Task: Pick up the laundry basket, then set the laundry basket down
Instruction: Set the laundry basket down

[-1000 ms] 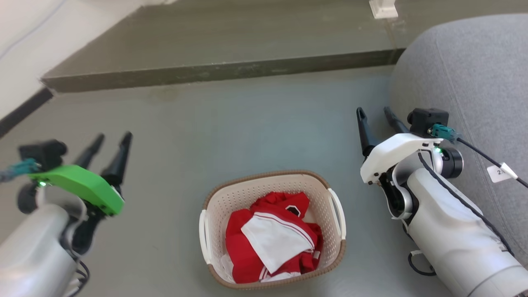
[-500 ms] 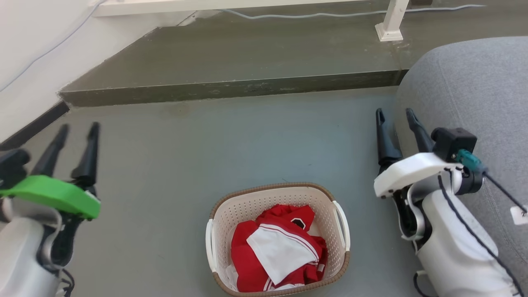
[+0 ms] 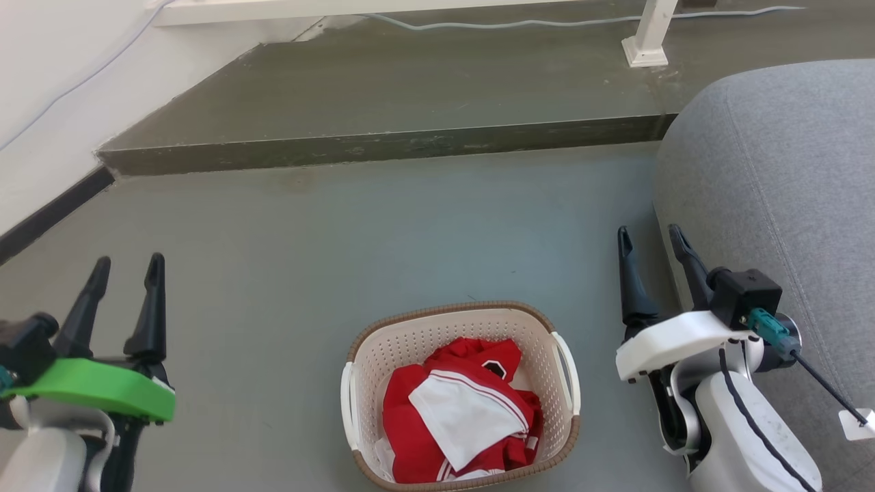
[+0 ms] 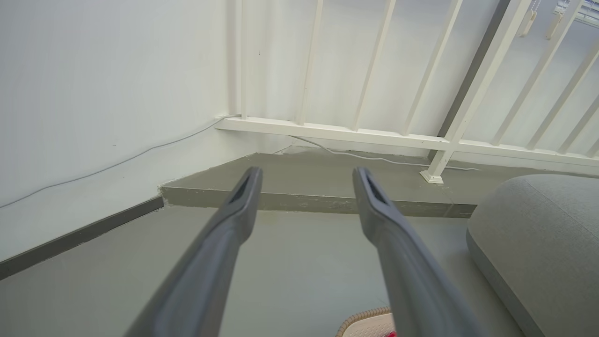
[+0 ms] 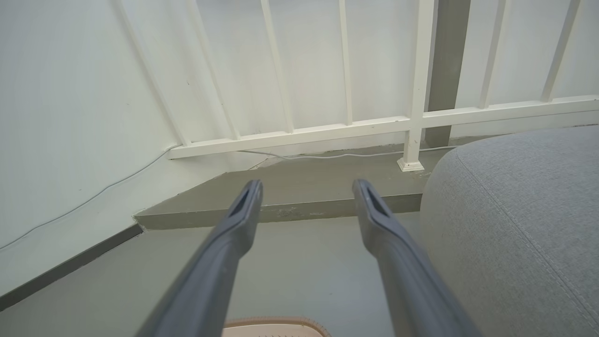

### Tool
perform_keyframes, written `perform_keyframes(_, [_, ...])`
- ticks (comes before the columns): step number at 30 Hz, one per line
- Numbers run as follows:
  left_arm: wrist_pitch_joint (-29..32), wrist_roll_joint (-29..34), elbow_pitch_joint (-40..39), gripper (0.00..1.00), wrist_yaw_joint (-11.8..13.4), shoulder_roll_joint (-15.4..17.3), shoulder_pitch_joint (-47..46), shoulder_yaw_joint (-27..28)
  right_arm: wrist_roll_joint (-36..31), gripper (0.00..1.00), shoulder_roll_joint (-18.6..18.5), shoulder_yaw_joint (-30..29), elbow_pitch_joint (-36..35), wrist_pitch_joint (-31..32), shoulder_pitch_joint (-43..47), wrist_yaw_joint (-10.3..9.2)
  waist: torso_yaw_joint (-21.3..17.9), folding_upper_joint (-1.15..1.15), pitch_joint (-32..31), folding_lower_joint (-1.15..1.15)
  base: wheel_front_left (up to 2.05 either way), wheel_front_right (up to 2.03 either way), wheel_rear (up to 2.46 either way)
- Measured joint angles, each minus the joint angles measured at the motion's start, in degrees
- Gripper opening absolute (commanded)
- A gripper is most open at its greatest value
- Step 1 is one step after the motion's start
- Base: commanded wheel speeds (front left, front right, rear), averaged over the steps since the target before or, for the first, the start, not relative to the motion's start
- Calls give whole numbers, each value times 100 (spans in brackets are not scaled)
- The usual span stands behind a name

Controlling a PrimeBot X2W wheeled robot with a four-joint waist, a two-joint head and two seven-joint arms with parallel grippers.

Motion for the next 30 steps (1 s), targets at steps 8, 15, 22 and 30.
perform_keyframes(8, [1, 304, -298, 100, -19, -354, 442, 394, -245, 100, 33, -63, -257, 0, 251, 0, 7, 0, -15, 0, 0, 0, 0])
perform_keyframes(15, [1, 447, -354, 100, -75, -556, 670, 553, -303, 100, 38, -73, -349, 0, 397, 0, 2, 0, -36, 0, 0, 0, 0])
perform_keyframes(22, [1, 593, -490, 100, -125, -691, 774, 706, -344, 100, 55, -75, -439, 0, 475, 1, -15, 0, -58, 0, 0, 0, 0])
perform_keyframes(30, [1, 788, -527, 100, -151, -810, 909, 855, -382, 100, 66, -80, -517, 0, 594, 1, -25, 0, -61, 0, 0, 0, 0])
